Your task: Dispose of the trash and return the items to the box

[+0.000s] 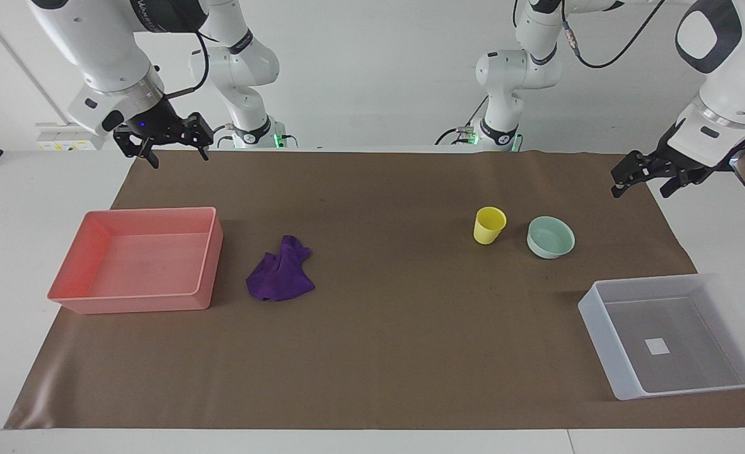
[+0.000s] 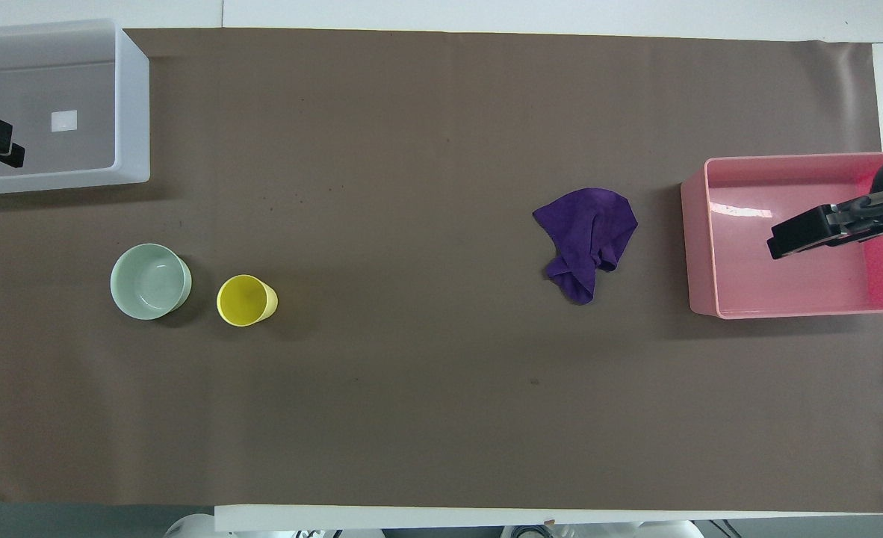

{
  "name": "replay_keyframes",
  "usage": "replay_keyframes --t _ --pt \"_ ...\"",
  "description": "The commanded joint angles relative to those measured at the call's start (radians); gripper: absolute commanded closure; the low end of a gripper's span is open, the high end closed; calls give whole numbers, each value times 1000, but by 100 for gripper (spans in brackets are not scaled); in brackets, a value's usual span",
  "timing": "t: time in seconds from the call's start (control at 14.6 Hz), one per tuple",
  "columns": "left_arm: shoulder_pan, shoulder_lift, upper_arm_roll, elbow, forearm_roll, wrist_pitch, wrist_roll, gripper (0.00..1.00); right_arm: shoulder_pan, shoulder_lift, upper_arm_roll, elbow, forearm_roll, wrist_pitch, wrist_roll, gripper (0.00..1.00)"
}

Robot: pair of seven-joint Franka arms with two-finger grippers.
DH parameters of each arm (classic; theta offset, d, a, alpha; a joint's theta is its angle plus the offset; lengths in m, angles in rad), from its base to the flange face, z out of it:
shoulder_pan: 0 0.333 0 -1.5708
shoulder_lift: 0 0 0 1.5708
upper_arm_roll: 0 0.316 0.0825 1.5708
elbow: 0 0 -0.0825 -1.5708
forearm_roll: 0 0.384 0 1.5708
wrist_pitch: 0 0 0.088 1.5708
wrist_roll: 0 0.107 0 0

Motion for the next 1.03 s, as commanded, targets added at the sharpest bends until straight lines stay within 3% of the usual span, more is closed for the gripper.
replay_keyframes --t 0.0,0.27,0.41,0.55,0.82,0.96 --pt "3 -2 -2 20 13 -24 6 0 -14 -21 8 -22 11 1 4 0" --pt "5 -3 -2 17 16 -24 7 0 -17 -20 8 -24 11 -5 11 0" --pt "19 -14 -4 0 18 -10 4 0 -4 -20 10 -48 11 64 15 0" --pt "20 -105 -4 -189 19 91 -4 0 5 3 11 -58 29 116 18 0" --pt "23 -359 -4 -775 19 517 -66 0 98 84 11 -116 42 278 70 0" --pt "29 -376 -4 -913 19 594 -67 0 123 114 11 -185 42 395 99 0"
